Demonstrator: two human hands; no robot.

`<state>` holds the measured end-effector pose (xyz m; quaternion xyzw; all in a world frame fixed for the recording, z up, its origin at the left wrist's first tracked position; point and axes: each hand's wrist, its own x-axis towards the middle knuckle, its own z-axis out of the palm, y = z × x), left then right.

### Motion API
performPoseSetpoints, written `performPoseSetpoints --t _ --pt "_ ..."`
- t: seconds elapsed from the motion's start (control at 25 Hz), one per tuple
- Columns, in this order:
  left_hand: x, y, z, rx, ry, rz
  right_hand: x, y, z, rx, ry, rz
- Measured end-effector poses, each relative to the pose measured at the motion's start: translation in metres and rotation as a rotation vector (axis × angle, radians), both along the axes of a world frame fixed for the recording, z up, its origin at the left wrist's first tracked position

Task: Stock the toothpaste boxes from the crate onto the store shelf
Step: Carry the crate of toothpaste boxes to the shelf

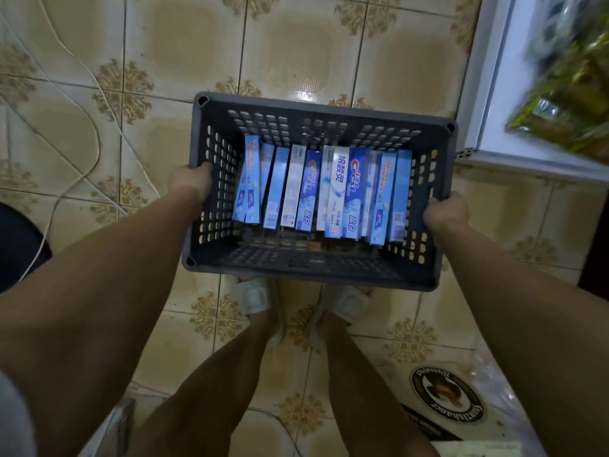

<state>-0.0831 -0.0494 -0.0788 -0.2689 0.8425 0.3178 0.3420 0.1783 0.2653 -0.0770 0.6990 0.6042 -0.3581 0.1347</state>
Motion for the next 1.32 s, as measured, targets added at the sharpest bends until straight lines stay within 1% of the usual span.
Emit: performPoseSetpoints --t 0.08,0.2,0.32,0.44,0.6,0.68,0.76,0.88,0.96,1.04,1.12,1.16,1.24,1.32 --pt "-0.004 0.003 0.031 0.007 0.002 0.020 -0.007 0.000 0.032 -0.023 0.014 -0.010" --pt "-0.012 0.006 0.095 0.011 0.000 0.002 -0.009 0.003 0.093 -0.064 0.023 -0.040" --pt "-0.024 0.012 0.193 0.058 -0.009 -0.072 -0.016 0.006 0.185 -0.107 0.065 -0.090" --pt "-0.044 0.016 0.295 0.115 0.038 -0.134 -0.037 0.008 0.301 -0.035 0.162 -0.100" --pt "-0.083 0.020 0.425 0.206 0.080 -0.203 -0.066 0.026 0.439 0.055 0.258 -0.130" --pt "-0.098 0.025 0.500 0.253 0.146 -0.182 -0.081 0.027 0.513 0.112 0.345 -0.151" --pt "-0.110 0.034 0.574 0.307 0.248 -0.207 -0.094 0.031 0.583 0.185 0.423 -0.141" --pt "-0.129 0.041 0.668 0.392 0.356 -0.262 -0.116 0.039 0.667 0.220 0.540 -0.113" --pt "-0.150 0.041 0.718 0.442 0.430 -0.240 -0.133 0.042 0.719 0.285 0.614 -0.093" --pt "-0.167 0.037 0.759 0.475 0.482 -0.203 -0.145 0.044 0.763 0.333 0.686 -0.103" --pt "-0.178 0.037 0.796 0.508 0.525 -0.197 -0.155 0.052 0.794 0.353 0.764 -0.146" --pt "-0.182 0.037 0.815 0.516 0.553 -0.199 -0.163 0.064 0.802 0.354 0.792 -0.165" --pt "-0.191 0.041 0.844 0.524 0.587 -0.193 -0.184 0.117 0.797 0.404 0.796 -0.160" --pt "-0.201 0.050 0.862 0.515 0.590 -0.220 -0.198 0.134 0.810 0.418 0.781 -0.178"
